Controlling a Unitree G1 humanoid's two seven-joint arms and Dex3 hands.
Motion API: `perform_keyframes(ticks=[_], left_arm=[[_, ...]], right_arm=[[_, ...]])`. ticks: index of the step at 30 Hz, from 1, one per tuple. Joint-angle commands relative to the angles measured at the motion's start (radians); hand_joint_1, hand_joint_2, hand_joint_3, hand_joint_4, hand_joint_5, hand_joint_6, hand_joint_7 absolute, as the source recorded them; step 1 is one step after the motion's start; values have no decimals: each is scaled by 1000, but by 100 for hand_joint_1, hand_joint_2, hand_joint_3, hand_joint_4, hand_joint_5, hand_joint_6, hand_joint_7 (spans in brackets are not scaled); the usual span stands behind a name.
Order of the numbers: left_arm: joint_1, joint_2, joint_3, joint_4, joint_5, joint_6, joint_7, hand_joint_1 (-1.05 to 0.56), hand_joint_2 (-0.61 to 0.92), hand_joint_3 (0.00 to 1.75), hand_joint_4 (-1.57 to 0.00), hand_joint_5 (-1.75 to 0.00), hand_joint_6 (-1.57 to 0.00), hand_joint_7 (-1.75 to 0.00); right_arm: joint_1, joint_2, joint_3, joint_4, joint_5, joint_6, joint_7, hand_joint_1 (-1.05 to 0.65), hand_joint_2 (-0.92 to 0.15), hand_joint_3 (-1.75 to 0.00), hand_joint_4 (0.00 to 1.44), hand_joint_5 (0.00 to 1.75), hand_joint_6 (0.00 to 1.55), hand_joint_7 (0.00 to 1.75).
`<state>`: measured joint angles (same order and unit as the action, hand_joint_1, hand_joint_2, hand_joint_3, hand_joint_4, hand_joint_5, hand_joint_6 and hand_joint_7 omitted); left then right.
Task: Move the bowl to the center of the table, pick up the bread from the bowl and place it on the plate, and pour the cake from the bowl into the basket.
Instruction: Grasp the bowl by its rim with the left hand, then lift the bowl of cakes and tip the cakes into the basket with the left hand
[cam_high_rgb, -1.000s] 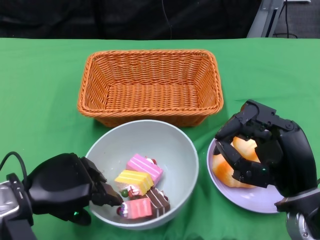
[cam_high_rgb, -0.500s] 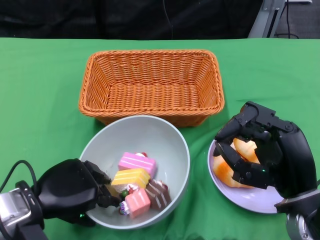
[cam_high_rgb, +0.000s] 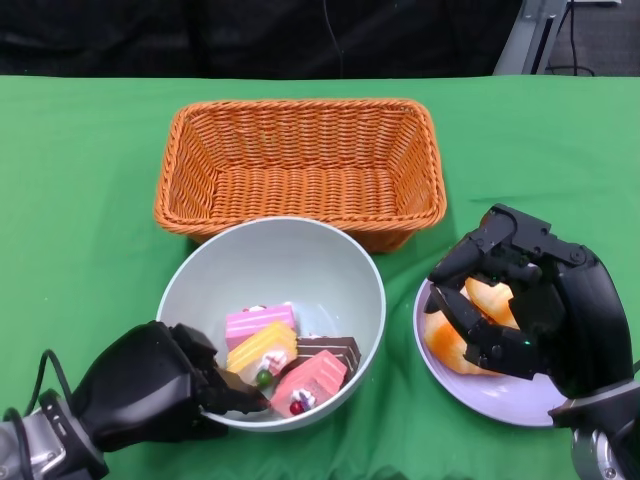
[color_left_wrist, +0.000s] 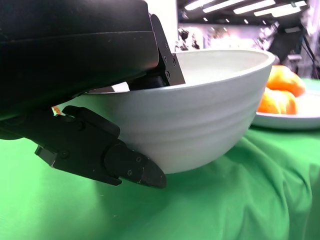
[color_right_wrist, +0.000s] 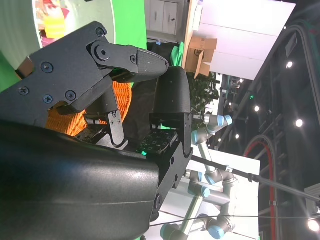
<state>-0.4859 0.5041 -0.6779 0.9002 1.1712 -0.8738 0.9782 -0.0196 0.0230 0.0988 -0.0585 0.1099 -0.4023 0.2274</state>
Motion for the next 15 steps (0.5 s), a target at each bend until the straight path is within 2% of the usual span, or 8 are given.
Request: perform_keyframes(ticks=[1, 2, 3, 5, 7, 13, 14, 15], left_arm=[[-24, 5, -2, 31, -35, -18, 28, -18, 89, 1, -72, -152, -117, -32], [-24, 4, 0, 34, -42, -24, 25, -15, 91, 6, -68, -162, -92, -83], [-23, 6, 3, 33, -52, -30, 19, -14, 91, 8, -66, -166, -81, -105], [-18, 11, 9, 28, -76, -49, 4, -10, 92, 14, -65, -170, -69, -132], [-10, 20, 22, 18, -107, -77, -15, -9, 92, 15, -66, -170, -66, -139], [22, 57, 74, -52, -211, -170, -81, -6, 92, 22, -68, -169, -67, -141], [30, 62, 89, -67, -235, -190, -99, -6, 90, 32, -69, -168, -67, -142], [40, 64, 110, -84, -271, -213, -119, -6, 81, 54, -71, -167, -68, -141]], right_arm=[[10, 1, -5, -2, 10, -11, -4, -24, -61, -72, 70, 145, 71, 117], [11, 1, -5, -3, 12, -7, -3, -24, -60, -73, 70, 145, 71, 117], [12, 2, -5, -1, 10, -9, -3, -24, -60, -73, 70, 144, 71, 116], [10, 1, -5, 6, 11, -16, 0, -24, -60, -74, 70, 144, 72, 115], [7, 1, -7, 8, 10, -13, 0, -23, -59, -76, 70, 145, 72, 116], [4, 0, -11, 21, 12, -14, 0, -23, -58, -78, 71, 143, 72, 116], [4, 0, -12, 23, 14, -16, 2, -24, -58, -77, 71, 143, 72, 115], [3, 0, -12, 25, 14, -18, 2, -23, -59, -77, 71, 144, 72, 115]])
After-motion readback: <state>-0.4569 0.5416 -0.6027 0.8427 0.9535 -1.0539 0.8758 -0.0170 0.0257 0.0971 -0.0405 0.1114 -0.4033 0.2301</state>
